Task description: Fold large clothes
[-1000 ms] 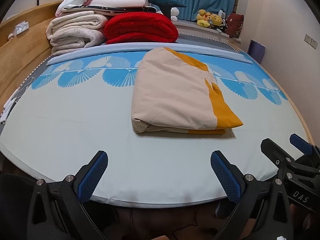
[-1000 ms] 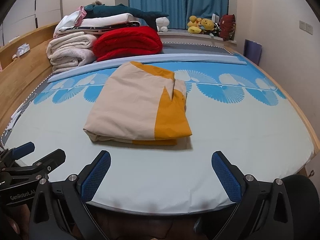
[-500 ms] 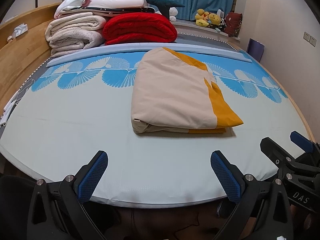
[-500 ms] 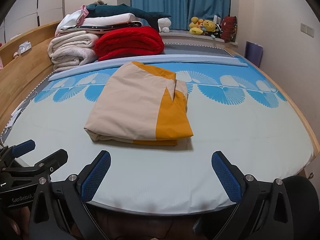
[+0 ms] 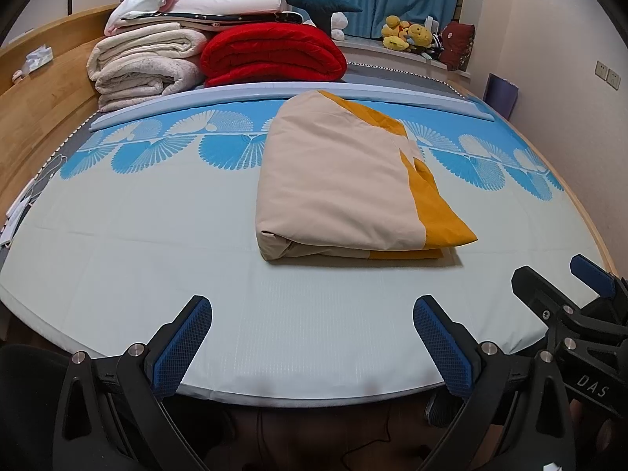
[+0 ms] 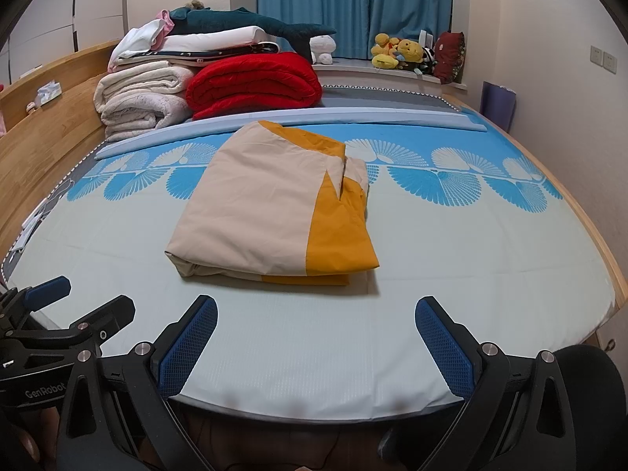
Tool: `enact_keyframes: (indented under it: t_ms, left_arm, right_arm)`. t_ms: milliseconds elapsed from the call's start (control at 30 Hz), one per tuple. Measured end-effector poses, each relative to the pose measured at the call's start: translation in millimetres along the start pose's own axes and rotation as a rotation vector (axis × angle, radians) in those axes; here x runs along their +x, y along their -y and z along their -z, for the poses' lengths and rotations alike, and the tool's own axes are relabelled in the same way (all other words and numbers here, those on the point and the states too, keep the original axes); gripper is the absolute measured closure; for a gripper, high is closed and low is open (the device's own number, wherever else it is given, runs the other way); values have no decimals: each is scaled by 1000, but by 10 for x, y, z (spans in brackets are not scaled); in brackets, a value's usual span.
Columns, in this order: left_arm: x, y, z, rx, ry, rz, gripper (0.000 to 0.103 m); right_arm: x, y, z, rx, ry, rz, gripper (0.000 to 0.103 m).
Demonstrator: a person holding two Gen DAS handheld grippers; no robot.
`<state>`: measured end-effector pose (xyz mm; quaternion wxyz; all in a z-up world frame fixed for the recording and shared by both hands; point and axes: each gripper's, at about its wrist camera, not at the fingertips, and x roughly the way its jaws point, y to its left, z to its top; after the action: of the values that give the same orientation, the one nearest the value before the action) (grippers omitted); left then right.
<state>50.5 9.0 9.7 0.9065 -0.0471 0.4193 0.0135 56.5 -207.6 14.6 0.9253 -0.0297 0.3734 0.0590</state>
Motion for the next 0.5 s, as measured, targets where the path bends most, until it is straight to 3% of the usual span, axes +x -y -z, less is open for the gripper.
enact_keyframes:
  t_ms: [500]
  left_arm:
    - [3, -9, 3, 0, -2, 2, 1]
  right_arm:
    - [-2, 3, 0, 0, 1, -1, 2]
